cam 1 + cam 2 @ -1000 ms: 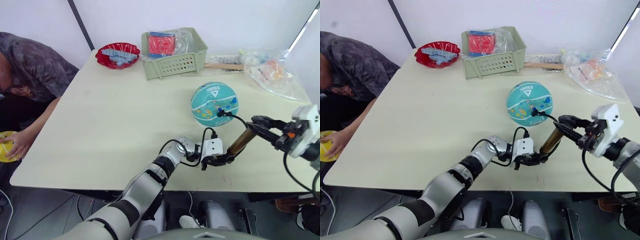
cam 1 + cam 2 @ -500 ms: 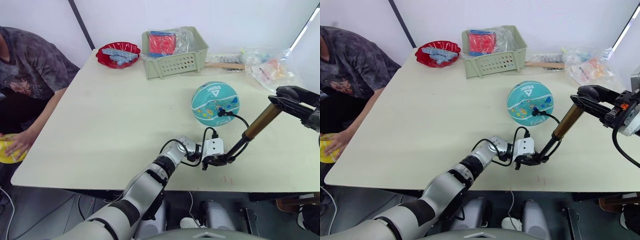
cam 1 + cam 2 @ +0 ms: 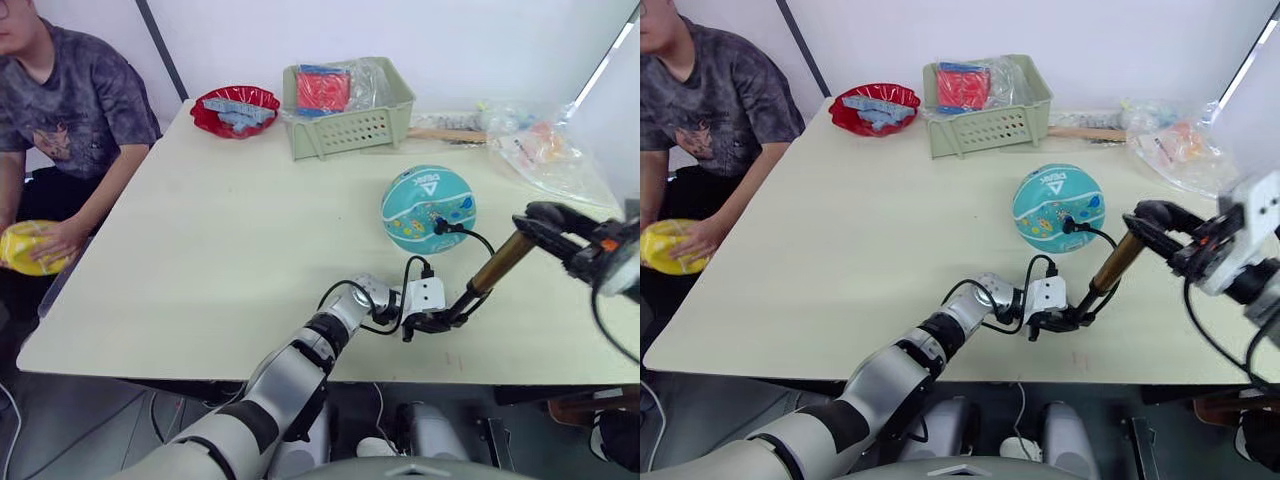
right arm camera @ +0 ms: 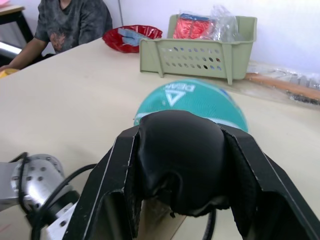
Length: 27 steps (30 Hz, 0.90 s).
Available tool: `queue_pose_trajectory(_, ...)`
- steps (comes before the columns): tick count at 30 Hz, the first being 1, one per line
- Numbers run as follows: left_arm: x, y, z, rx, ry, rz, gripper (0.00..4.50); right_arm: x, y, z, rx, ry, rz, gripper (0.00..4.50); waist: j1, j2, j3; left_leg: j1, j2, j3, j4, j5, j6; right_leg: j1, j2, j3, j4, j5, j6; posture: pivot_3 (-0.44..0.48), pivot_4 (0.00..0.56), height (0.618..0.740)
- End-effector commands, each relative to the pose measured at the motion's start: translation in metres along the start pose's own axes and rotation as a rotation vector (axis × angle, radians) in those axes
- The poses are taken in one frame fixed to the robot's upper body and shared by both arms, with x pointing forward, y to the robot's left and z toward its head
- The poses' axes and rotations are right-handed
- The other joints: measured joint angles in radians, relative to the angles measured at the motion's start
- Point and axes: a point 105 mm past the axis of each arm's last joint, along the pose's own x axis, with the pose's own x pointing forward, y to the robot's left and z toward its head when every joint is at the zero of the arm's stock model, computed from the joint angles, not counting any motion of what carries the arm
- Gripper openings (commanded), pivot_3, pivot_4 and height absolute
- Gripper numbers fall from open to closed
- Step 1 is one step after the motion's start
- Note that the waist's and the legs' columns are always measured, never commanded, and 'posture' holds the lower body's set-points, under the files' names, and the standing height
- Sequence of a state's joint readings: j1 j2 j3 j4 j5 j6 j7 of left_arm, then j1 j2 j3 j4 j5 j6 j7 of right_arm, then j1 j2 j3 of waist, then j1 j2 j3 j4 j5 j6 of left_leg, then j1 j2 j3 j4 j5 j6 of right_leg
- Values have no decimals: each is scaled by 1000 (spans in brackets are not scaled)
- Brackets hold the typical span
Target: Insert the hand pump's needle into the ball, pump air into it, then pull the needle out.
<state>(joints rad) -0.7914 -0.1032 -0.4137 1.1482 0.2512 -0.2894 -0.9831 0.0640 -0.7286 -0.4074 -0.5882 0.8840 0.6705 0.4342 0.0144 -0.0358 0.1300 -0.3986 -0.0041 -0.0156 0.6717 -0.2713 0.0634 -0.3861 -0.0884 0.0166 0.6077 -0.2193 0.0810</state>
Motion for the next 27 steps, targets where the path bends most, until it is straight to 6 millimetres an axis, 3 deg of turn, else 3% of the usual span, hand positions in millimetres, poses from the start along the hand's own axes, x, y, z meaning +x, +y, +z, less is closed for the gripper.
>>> queue_pose_trajectory(1,-3,-22,-42,-52,157,-83,1095,-5,-21,-51,-21,150,-126,1721,-1,0,-1,1,0,1,0,0,0,0,-1,1,0,0,0,0,150,738)
queue_pose_trajectory(7,-4,-21,-42,-56,157,-77,1095,-1,-14,-74,31,142,-133,1721,-1,0,-2,1,0,0,0,0,0,0,0,0,0,0,0,0,150,738)
queue_pose_trajectory(11,-4,-21,-42,-57,157,-78,1095,1,-12,-77,14,133,-126,1721,-1,0,-2,1,0,1,0,0,0,0,-1,1,0,0,0,0,150,738)
queue_pose_trajectory(14,-4,-21,-43,-60,158,-78,1095,1,-21,-60,28,75,-181,1721,-1,0,-2,1,0,0,0,0,0,0,-1,1,0,0,0,0,150,738)
queue_pose_trajectory(27,-4,-22,-43,-62,157,-82,1095,-9,-27,29,-107,-67,-107,1721,1,11,7,-2,-3,1,0,0,0,0,-4,1,-1,0,0,0,150,738)
